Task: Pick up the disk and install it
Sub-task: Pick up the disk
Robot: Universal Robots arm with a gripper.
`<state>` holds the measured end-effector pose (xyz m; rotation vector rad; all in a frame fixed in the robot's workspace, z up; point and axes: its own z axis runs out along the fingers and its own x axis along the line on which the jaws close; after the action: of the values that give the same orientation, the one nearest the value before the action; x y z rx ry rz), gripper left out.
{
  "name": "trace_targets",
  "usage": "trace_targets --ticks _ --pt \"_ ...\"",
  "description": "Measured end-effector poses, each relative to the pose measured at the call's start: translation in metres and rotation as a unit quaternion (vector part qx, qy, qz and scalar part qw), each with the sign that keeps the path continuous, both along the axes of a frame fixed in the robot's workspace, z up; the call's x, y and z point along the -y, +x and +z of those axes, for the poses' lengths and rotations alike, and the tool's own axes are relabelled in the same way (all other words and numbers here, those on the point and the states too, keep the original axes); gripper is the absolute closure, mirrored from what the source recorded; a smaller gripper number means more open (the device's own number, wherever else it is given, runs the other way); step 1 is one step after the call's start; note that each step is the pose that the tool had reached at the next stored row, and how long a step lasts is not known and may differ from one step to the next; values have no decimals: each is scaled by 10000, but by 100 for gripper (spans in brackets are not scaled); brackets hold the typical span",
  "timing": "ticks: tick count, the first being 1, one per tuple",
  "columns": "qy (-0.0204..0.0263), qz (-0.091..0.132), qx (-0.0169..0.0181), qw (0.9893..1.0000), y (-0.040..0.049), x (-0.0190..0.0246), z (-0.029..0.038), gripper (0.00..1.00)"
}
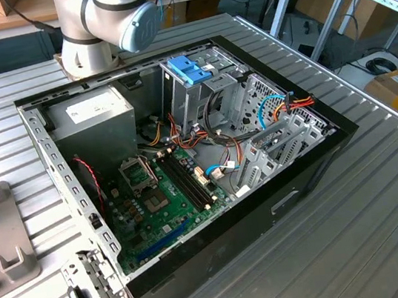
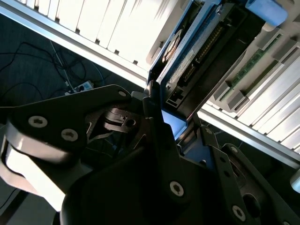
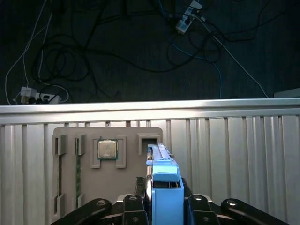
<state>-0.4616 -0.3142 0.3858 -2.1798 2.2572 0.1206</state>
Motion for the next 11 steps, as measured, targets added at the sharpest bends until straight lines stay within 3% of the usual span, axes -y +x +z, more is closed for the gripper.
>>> trace_targets --ticks 11 --pt "0 0 0 10000 0 0 85 63"
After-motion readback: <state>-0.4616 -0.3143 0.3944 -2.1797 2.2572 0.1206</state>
